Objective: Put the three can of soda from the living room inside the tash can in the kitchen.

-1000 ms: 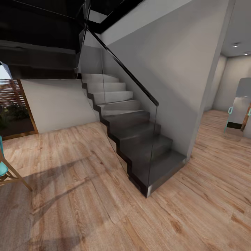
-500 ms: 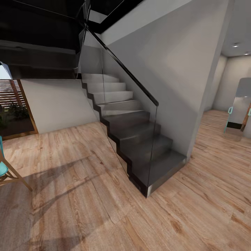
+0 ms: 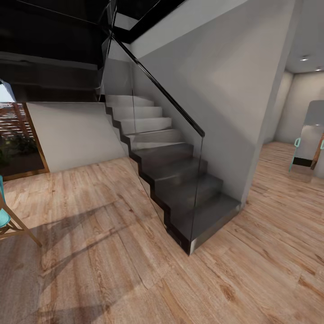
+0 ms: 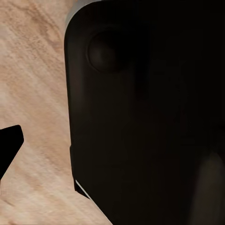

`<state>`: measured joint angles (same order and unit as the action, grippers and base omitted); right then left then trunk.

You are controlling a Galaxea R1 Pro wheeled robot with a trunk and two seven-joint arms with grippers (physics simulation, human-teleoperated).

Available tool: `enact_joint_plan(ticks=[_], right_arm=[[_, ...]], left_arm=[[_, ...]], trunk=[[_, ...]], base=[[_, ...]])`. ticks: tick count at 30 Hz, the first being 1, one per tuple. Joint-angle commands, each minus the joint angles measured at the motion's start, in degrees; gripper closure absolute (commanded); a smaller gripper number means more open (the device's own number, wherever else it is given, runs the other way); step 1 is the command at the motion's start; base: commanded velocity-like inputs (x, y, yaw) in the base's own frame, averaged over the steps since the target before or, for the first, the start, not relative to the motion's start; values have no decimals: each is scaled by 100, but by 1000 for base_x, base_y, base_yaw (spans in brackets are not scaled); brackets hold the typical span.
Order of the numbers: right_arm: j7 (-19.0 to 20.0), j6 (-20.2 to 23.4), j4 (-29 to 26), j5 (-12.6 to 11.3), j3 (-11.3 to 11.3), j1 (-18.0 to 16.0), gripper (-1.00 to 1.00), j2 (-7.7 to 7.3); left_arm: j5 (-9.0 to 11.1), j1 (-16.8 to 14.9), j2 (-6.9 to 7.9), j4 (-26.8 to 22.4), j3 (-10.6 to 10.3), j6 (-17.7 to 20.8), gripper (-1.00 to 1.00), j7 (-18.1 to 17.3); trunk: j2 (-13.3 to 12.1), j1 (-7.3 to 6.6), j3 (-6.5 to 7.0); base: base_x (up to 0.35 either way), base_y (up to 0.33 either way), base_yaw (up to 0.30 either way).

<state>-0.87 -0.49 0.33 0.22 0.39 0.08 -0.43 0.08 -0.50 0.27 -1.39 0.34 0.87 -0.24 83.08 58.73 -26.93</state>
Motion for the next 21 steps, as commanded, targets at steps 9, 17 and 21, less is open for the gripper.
enact_joint_plan(ticks=[9, 17, 21], right_arm=[[-1, -846, -424, -10, -34, -12, -100, -71], [12, -1848, -1580, -13, -37, -42, -100, -168], [51, -1920, -2321, -12, -32, -48, -100, -174]], left_arm=[[-7, -71, 1, -216, -15, -966, -100, 11], [-12, -95, 16, -1502, -54, -1434, -100, -3], [-15, -73, 17, -2535, -54, -1419, -100, -1]], trunk=[[0, 0, 0], [0, 0, 0], [0, 0, 0]], base=[[0, 0, 0], [0, 0, 0], [0, 0, 0]])
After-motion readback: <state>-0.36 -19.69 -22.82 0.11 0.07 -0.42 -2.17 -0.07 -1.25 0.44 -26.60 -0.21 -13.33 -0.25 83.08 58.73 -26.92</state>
